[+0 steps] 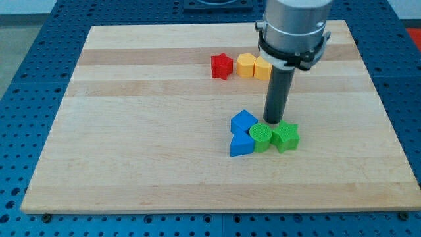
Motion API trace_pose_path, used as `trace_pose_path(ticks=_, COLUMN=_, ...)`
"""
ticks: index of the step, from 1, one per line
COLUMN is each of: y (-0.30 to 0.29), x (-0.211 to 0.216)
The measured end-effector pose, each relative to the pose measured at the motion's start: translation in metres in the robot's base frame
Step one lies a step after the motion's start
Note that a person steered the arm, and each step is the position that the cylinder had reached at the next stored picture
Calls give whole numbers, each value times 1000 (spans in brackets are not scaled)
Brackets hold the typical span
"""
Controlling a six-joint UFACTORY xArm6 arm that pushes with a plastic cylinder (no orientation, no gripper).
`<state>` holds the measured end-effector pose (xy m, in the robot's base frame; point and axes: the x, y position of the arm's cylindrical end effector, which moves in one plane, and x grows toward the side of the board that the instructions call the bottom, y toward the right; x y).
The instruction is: Separate the blue blocks from the green blocks
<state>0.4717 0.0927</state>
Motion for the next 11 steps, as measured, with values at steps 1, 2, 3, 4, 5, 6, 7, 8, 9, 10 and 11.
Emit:
trace_pose_path(ticks=1, y=0, x=-1)
trace_pose_path(ticks=2, y=20, x=-26)
trace_pose_path(ticks=3, y=68, x=0)
trace_pose_path(ticks=4, y=92, x=74)
trace_pose_path(ticks=5, y=69, x=112)
trace_pose_path(ticks=6, y=21, x=113)
trace_pose_path(ticks=7, y=-15, x=115)
trace_pose_path(ticks=8, y=-46, x=112)
trace_pose_path(ticks=9, y=-67, x=100)
trace_pose_path(ticks=10, y=-73, x=63)
trace_pose_path(ticks=11, y=-73, x=47)
